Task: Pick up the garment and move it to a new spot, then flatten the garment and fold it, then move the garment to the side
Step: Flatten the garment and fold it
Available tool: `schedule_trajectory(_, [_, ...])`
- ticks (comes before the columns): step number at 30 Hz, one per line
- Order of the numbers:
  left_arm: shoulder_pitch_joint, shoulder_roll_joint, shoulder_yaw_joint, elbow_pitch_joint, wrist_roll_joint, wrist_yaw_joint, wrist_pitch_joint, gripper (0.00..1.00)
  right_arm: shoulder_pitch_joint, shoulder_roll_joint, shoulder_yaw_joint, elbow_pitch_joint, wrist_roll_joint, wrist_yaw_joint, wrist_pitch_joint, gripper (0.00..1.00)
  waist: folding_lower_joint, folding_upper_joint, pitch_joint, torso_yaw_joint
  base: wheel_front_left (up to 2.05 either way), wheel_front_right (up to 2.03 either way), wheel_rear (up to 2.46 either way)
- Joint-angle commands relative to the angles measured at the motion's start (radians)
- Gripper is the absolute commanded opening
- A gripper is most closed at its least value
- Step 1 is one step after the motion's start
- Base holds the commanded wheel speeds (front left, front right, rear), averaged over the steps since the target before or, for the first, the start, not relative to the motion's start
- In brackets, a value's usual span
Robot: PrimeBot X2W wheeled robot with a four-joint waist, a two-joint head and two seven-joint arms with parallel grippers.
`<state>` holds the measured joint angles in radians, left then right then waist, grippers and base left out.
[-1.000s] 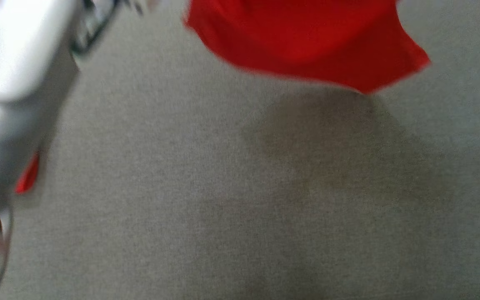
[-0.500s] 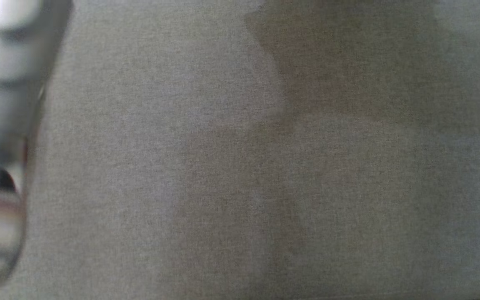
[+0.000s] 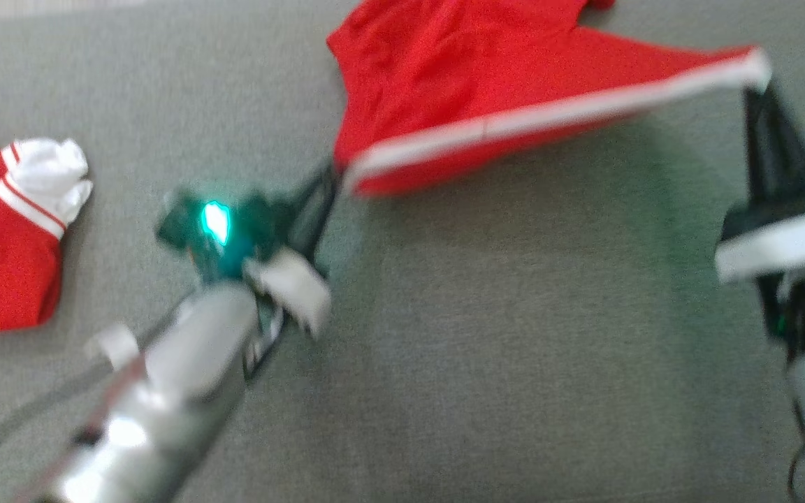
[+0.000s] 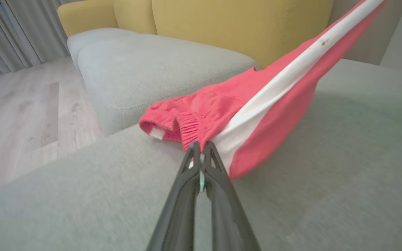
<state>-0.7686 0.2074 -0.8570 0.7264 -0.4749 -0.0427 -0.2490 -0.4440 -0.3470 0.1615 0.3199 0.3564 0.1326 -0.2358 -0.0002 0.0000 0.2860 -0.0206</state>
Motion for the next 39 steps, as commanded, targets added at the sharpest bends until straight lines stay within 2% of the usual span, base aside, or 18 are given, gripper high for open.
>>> schedule_trajectory(1, [0.013, 0.042, 0.026, -0.035, -0.013, 0.018, -0.002, 0.0, 0.039, -0.004, 0.001, -0.05, 0.011, -0.002, 0.006, 0.0, 0.0002, 0.0, -0.048, -0.024, 0.0, 0.0, 0.0])
schedule_trajectory(6, [0.224, 0.08, 0.004, -0.159, -0.046, 0.084, 0.045, 0.0, 0.263, 0.019, -0.036, -0.156, 0.03, -0.002, 0.045, 0.0, 0.0002, 0.0, -0.126, -0.041, 0.0, 0.0, 0.0])
schedule_trajectory(13, [0.448, 0.177, -0.031, -0.43, -0.072, 0.188, 0.176, 0.0, 0.53, 0.06, -0.114, -0.343, 0.04, -0.002, 0.111, 0.0, 0.0002, 0.0, -0.199, -0.032, 0.0, 0.0, 0.0])
schedule_trajectory(18, [0.545, 0.257, -0.056, -0.656, -0.083, 0.25, 0.302, 0.0, 0.674, 0.085, -0.171, -0.494, 0.028, -0.002, 0.182, 0.0, 0.0002, 0.0, -0.221, -0.019, 0.0, 0.0, 0.0])
schedule_trajectory(22, [0.555, 0.286, -0.039, -0.796, -0.096, 0.29, 0.357, 0.0, 0.715, 0.112, -0.226, -0.57, 0.019, -0.002, 0.231, 0.0, 0.0002, 0.0, -0.219, -0.005, 0.0, 0.0, 0.0])
schedule_trajectory(24, [0.536, 0.288, -0.033, -0.827, -0.107, 0.282, 0.374, 0.0, 0.704, 0.124, -0.243, -0.578, 0.015, -0.002, 0.248, 0.0, 0.0002, 0.0, -0.208, 0.003, 0.0, 0.0, 0.0])
schedule_trajectory(28, [0.47, 0.255, 0.002, -0.823, -0.145, 0.259, 0.381, 0.0, 0.625, 0.13, -0.248, -0.54, 0.015, -0.002, 0.279, 0.0, 0.0002, 0.0, -0.156, 0.021, 0.0, 0.0, 0.0])
schedule_trajectory(39, [0.225, 0.117, 0.072, -0.617, -0.229, 0.162, 0.381, 0.0, 0.264, 0.076, -0.201, -0.311, 0.027, -0.002, 0.287, 0.0, 0.0002, 0.0, -0.008, 0.083, 0.0, 0.0, 0.0])
